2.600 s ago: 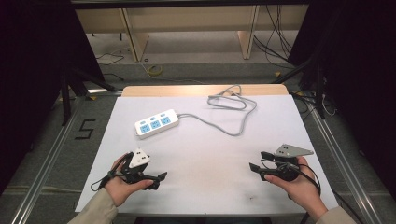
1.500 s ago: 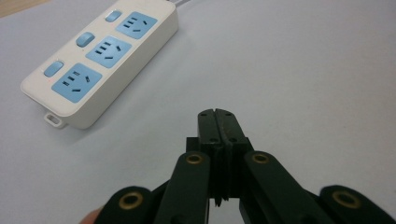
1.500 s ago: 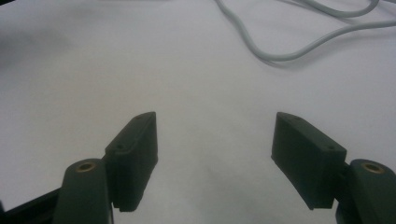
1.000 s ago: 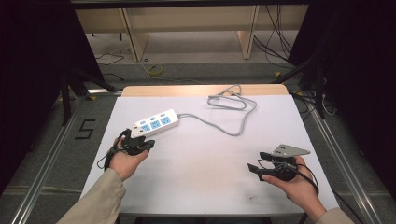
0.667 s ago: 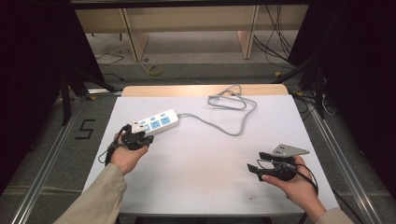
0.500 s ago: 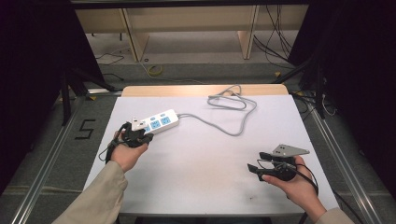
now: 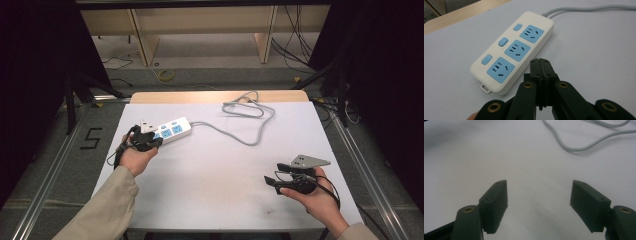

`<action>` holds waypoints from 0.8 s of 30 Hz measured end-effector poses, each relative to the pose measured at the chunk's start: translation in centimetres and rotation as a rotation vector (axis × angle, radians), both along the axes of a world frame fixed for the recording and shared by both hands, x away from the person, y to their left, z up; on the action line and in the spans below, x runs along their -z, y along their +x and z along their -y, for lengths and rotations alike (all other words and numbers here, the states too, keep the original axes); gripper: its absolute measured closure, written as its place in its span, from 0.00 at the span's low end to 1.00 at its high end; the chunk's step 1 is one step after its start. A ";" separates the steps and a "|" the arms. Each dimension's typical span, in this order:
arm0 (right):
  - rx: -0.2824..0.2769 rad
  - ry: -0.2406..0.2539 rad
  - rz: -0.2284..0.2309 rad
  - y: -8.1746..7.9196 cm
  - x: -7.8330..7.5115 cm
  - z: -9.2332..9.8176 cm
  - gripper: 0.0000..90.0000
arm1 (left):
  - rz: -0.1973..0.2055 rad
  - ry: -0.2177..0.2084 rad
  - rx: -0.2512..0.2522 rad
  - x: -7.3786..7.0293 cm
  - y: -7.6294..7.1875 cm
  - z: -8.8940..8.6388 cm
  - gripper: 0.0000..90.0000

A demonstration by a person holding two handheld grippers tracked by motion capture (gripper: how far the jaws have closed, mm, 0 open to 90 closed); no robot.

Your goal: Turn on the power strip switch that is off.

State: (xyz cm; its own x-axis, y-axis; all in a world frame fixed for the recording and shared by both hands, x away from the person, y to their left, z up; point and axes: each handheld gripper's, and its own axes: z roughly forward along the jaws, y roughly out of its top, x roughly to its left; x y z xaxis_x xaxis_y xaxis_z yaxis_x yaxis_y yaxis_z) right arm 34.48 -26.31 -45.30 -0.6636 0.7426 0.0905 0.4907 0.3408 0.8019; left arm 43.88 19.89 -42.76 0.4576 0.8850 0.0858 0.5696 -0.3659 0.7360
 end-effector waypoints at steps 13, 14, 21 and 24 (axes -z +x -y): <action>0.001 0.000 0.001 0.0 0.0 0.0 0.34 | 0.002 0.016 -0.013 0.1 1.6 0.3 1.00; 0.001 0.000 0.001 0.0 0.0 0.0 0.34 | 0.005 0.017 -0.015 0.1 1.8 0.3 1.00; 0.001 0.000 0.000 -0.1 0.0 0.0 0.34 | -0.002 0.032 -0.022 0.2 2.8 0.5 1.00; 0.002 0.002 -0.003 -0.1 0.0 0.0 0.34 | -0.002 0.046 -0.019 0.2 3.1 0.8 1.00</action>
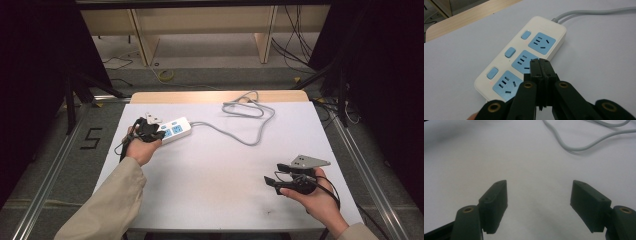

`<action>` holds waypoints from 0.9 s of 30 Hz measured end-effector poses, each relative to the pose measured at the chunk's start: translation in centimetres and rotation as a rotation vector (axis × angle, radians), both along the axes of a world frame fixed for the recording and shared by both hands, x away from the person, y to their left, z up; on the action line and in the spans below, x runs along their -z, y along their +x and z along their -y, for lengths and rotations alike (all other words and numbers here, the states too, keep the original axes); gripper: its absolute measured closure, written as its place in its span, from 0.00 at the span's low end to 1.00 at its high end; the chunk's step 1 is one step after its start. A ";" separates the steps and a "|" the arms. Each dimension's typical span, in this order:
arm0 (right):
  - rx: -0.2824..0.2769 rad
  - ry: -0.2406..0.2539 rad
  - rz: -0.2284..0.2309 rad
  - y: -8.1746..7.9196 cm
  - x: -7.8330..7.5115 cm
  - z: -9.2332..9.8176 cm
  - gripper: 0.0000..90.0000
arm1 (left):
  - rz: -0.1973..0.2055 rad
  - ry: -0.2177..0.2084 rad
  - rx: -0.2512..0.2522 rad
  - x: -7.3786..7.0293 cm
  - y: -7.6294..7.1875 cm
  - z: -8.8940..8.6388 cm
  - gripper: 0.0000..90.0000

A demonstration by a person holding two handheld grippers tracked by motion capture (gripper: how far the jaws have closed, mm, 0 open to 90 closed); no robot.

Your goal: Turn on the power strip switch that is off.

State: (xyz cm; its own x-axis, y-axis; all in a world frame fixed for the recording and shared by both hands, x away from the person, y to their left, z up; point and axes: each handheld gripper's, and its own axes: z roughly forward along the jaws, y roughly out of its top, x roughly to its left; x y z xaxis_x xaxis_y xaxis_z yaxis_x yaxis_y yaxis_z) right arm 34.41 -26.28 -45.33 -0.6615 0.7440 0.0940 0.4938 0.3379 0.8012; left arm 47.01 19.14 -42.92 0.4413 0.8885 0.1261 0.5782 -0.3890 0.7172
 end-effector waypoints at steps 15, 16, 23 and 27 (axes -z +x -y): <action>-0.002 -0.002 -0.002 0.0 0.0 0.0 0.34 | -0.016 0.004 -0.025 0.0 1.2 -0.5 1.00; -0.002 -0.002 -0.002 0.0 0.0 0.0 0.34 | -0.016 0.003 -0.029 0.0 1.3 -0.5 1.00; -0.004 -0.004 -0.001 0.0 0.1 -0.1 0.34 | -0.022 0.010 -0.035 0.3 1.7 -0.6 1.00; -0.003 -0.005 -0.002 0.0 0.1 -0.1 0.34 | -0.022 0.007 -0.040 0.3 2.0 -0.6 1.00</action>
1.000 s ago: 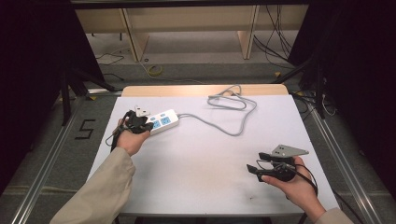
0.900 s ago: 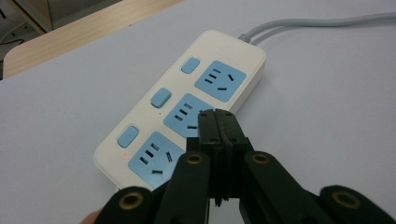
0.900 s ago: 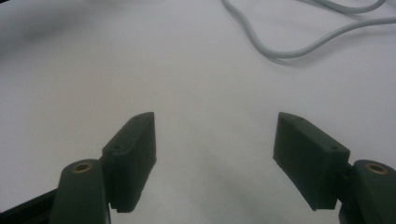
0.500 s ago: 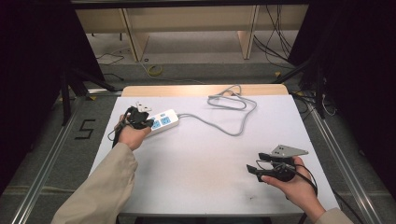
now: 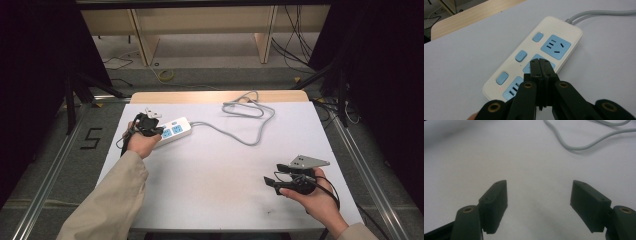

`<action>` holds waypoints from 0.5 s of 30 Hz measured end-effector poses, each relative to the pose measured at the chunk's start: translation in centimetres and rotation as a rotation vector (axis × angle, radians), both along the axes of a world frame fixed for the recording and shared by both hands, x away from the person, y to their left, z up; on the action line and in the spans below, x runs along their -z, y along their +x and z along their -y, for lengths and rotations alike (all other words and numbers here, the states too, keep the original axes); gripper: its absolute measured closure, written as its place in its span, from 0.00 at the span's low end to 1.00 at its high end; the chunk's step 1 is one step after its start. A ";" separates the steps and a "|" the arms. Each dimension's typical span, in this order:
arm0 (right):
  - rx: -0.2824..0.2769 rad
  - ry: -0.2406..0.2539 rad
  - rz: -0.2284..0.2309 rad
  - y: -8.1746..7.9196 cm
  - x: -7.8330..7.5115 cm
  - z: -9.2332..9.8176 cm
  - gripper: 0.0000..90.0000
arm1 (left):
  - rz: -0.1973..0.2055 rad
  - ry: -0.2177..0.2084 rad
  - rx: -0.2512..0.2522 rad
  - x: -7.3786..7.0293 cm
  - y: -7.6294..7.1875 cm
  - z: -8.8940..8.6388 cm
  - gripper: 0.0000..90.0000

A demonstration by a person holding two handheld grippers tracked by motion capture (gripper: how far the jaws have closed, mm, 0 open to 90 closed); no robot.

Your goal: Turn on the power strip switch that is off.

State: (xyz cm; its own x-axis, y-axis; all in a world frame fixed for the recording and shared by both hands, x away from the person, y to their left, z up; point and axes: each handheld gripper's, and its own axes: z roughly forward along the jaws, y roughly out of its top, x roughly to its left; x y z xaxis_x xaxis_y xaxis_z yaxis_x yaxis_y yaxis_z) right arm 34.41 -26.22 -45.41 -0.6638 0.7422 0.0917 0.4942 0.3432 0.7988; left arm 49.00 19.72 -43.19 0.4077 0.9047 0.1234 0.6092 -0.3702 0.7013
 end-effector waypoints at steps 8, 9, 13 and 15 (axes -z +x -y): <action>0.000 -0.001 -0.001 0.0 0.0 0.0 0.34 | 0.004 0.013 0.002 -0.3 0.6 0.0 1.00; 0.000 -0.001 -0.001 0.0 0.0 0.0 0.34 | 0.003 0.017 0.003 -0.4 0.7 0.0 1.00; 0.000 -0.002 -0.002 0.0 0.0 0.0 0.34 | 0.000 0.017 0.000 -0.4 1.1 0.1 1.00; 0.000 -0.002 -0.001 0.0 0.0 0.0 0.34 | 0.000 0.013 -0.003 -0.5 1.2 0.1 1.00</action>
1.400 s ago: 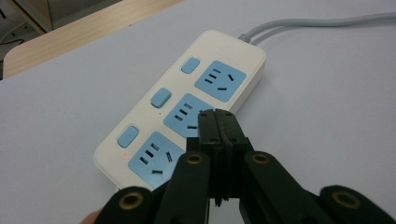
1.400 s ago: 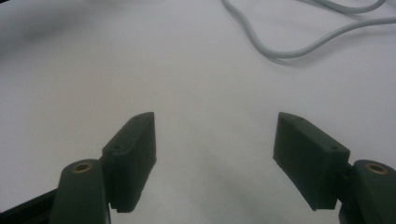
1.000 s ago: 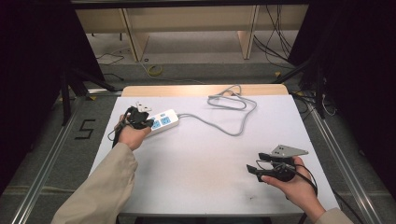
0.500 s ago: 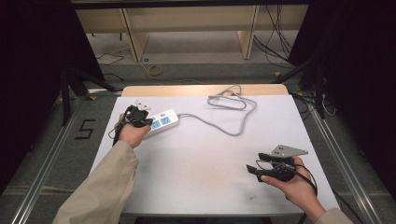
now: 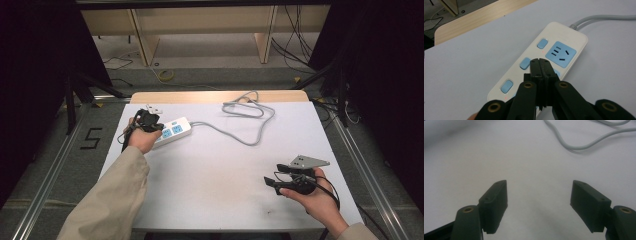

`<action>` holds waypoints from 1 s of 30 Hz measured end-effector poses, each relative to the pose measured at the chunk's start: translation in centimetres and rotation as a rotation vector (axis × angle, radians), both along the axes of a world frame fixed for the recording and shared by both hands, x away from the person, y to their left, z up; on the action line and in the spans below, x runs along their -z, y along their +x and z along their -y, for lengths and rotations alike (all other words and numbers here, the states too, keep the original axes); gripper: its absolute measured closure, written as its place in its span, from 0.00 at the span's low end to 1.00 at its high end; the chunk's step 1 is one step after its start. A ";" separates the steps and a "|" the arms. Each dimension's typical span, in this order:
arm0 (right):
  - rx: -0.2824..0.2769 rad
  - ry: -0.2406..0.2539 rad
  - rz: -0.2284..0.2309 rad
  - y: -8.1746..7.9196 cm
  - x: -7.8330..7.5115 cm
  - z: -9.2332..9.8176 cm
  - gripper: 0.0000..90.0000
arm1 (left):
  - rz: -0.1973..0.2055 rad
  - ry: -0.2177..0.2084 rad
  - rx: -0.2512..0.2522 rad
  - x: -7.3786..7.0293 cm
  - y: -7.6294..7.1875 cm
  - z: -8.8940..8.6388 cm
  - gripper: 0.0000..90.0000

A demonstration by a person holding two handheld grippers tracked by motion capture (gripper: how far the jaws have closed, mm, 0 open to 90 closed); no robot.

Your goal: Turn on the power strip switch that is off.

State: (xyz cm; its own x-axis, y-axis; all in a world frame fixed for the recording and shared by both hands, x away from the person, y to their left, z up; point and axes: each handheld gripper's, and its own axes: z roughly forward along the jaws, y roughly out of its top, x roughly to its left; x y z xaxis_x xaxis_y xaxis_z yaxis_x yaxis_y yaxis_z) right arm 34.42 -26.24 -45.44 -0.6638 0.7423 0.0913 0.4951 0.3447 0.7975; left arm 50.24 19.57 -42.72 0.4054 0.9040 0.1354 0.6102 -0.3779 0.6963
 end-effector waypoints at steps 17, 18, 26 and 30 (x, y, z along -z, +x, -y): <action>-0.001 0.002 -0.001 0.0 0.0 0.0 0.34 | -0.020 0.000 -0.016 0.4 1.3 -0.1 1.00; -0.002 0.001 -0.001 0.0 0.0 0.0 0.34 | -0.022 0.003 -0.014 0.3 1.3 -0.1 1.00; -0.002 0.001 -0.001 0.0 0.0 0.0 0.34 | -0.018 0.008 -0.022 0.0 1.8 -0.1 1.00; -0.002 0.000 -0.002 0.0 0.0 0.0 0.34 | -0.019 0.010 -0.025 -0.1 2.0 -0.1 1.00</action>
